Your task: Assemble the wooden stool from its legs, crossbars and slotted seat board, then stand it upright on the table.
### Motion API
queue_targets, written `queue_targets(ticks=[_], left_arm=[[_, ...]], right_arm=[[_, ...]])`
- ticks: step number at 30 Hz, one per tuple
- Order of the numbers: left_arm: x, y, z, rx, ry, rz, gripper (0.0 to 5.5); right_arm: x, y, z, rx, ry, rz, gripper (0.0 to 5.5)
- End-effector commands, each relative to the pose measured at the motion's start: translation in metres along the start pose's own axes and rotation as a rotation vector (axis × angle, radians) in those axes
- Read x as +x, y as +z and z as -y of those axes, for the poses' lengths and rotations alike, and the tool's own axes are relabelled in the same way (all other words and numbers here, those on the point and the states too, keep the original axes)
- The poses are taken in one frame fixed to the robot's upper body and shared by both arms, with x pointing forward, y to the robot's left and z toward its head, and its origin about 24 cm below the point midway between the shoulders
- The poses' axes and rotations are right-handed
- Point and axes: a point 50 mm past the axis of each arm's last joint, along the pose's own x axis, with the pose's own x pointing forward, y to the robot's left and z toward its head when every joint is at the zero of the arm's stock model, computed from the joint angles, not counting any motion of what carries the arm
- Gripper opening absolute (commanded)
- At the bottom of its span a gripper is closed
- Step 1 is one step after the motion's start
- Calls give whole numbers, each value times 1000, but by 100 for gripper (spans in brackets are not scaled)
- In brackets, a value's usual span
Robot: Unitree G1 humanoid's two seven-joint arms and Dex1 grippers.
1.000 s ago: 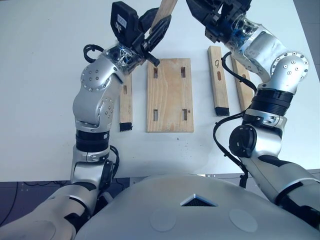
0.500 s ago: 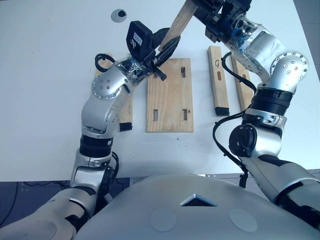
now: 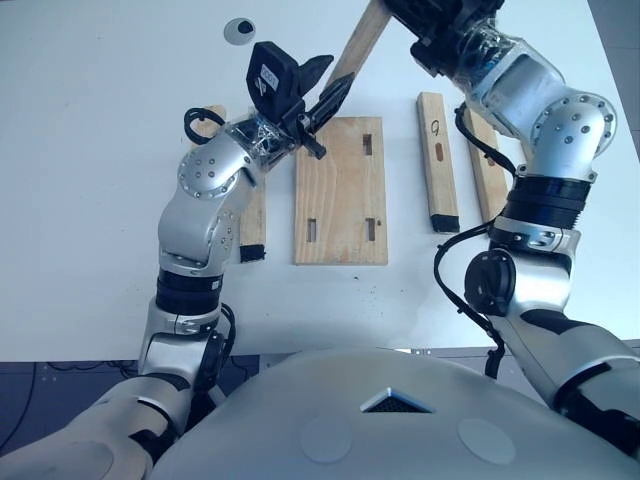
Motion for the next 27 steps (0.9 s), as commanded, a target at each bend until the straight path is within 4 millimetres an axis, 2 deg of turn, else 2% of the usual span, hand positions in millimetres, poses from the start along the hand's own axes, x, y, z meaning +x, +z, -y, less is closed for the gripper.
queue_targets(ticks=[1, 4, 7, 11, 14, 17, 21, 27], left_arm=[[0, 0, -4, 3, 29, -6, 234], [0, 2, -8, 19, 71, -2, 260], [-6, 3, -15, 15, 151, 18, 260], [-17, -3, -24, 2, 255, 8, 260], [-34, -7, -31, -1, 361, 2, 260], [-47, -10, -38, -11, 444, 6, 260], [-46, -8, -43, -3, 463, 11, 260], [-48, -11, -42, -5, 475, 4, 260]], right_arm=[[-3, 2, 0, 3, -11, 23, 38], [-13, 16, 21, -70, -190, 130, 38], [-42, 42, 37, -138, -320, 267, 38], [-92, 54, 47, -226, -470, 388, 38], [-117, 48, 45, -281, -567, 428, 38], [-126, 40, 33, -337, -582, 416, 38], [-130, 30, 33, -371, -616, 373, 38], [-142, 16, 50, -436, -725, 268, 38]])
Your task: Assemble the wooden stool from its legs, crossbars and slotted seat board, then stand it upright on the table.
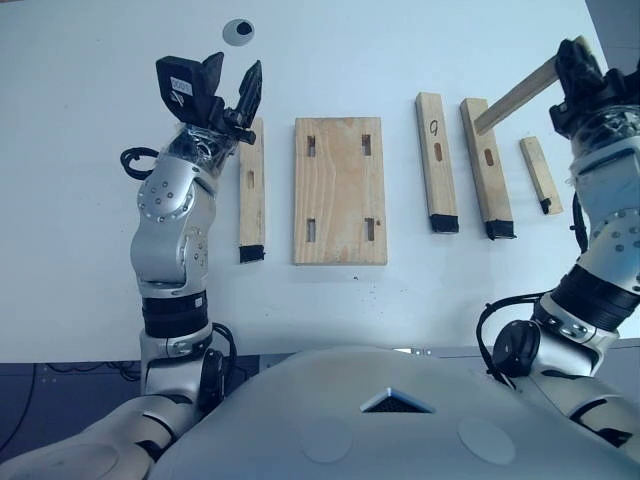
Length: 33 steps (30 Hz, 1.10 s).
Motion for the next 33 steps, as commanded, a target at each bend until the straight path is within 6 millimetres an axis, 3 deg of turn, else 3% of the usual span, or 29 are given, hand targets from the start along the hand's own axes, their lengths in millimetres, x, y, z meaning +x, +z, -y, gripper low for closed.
queue_targets(ticks=[1, 8, 16, 27, 33], left_arm=[[-2, -2, 0, 8, 9, -6, 260], [-7, -5, 0, 1, 19, -19, 260], [-4, -7, 3, -6, 3, -22, 260], [-8, -15, 5, -25, 26, -41, 260], [-10, -23, 4, -39, 42, -62, 260]], right_arm=[[-5, -1, 14, -89, -52, -32, 38], [-6, 1, 23, -93, -70, -29, 38], [1, -23, 40, 6, -119, -57, 38], [3, -7, 35, 34, -47, -40, 38], [1, -16, 37, 14, -44, -98, 38]])
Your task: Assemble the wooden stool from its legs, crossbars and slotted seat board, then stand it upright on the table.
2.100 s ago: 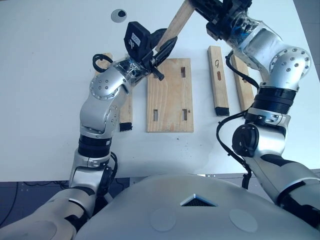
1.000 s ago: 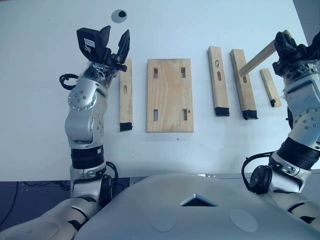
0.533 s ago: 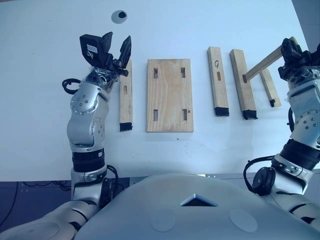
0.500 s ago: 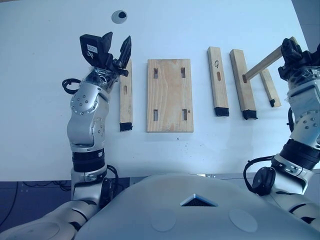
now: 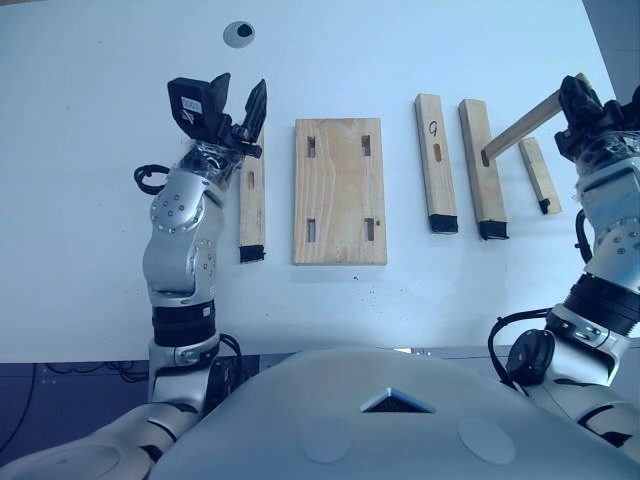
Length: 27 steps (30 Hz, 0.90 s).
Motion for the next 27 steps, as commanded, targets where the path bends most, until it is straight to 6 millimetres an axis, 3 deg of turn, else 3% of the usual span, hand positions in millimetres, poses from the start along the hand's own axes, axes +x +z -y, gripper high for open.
queue_targets(ticks=[1, 4, 12, 22, 27], left_arm=[[-2, -7, -3, 4, 20, -20, 260], [-3, -6, -4, 6, 26, -20, 260], [-5, -8, -5, 8, 38, -22, 260], [-4, -7, -5, 16, 19, -32, 260], [-2, -8, -4, 21, 9, -34, 260]], right_arm=[[-2, -12, 4, -22, -20, -70, 38], [-3, -15, 4, 4, -31, -79, 38], [-3, 9, -4, 126, -8, -30, 38], [-13, -20, -1, 67, -53, -93, 38], [-11, -21, 1, 50, -72, -73, 38]])
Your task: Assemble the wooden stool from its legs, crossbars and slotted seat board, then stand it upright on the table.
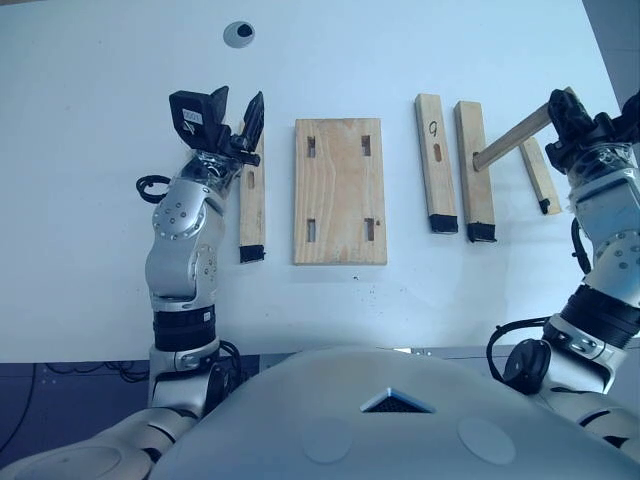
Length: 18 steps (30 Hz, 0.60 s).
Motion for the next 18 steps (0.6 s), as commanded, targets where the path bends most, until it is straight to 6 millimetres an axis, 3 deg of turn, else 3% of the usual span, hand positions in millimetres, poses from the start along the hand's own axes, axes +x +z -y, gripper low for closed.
queue_targets(ticks=[1, 6, 10, 18], left_arm=[[3, 1, 1, 25, -9, -8, 260], [6, 0, 6, 37, -42, -17, 260], [6, 0, 5, 44, -46, -20, 260], [9, -1, 8, 52, -57, -26, 260]], right_arm=[[1, -14, 5, -22, -42, -42, 38], [1, -32, 14, -54, -87, -48, 38], [-4, -39, 8, -266, -49, -43, 38], [-17, -84, 27, -401, -83, -83, 38]])
